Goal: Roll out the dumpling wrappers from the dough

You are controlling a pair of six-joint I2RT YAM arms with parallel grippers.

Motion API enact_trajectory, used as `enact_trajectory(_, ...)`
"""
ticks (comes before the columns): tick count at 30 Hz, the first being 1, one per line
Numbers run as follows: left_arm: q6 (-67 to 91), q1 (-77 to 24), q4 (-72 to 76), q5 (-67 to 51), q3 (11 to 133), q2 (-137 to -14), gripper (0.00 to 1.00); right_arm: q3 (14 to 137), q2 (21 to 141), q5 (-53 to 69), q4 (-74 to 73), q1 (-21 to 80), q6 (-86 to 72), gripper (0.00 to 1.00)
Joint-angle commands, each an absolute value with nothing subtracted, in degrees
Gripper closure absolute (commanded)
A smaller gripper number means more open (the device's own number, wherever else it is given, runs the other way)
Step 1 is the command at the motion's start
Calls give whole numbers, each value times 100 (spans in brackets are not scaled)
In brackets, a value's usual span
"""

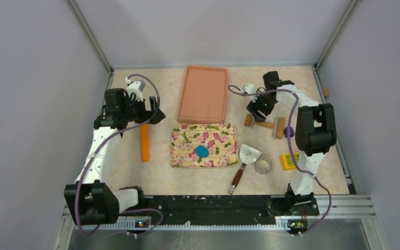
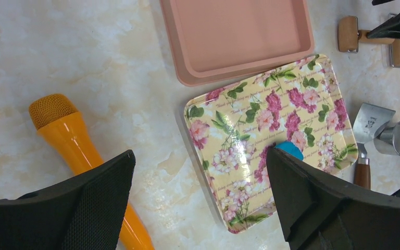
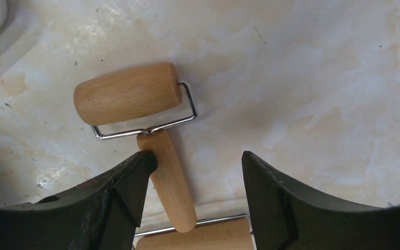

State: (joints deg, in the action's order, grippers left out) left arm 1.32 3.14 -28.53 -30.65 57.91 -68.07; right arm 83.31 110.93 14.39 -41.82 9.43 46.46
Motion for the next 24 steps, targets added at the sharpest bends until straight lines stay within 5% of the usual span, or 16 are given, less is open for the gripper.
enact_trajectory(1, -100, 325, -2887, -3122, 5770, -6612, 1, 8721, 11318, 1454, -4515, 1023, 5268, 34)
enact_trajectory(13, -61, 325, -2821, -3120, 5737, -6660, 1, 8258, 11627, 1259, -4276, 1167, 4839, 53)
enact_trajectory(15, -41, 325, -2790, -3146, 5760, -6699, 1, 8267, 11636, 1291, -4278, 1162, 4652, 60)
enact_trajectory(20, -13, 302, -2639, -3228, 5821, -6826, 3, 8627, 11477, 1565, -4407, 1167, 3983, 100)
enact_trajectory(24, 117, 95, -2602, -3215, 6034, -6959, 4, 9204, 10724, 2290, -4318, 1175, 2969, 100)
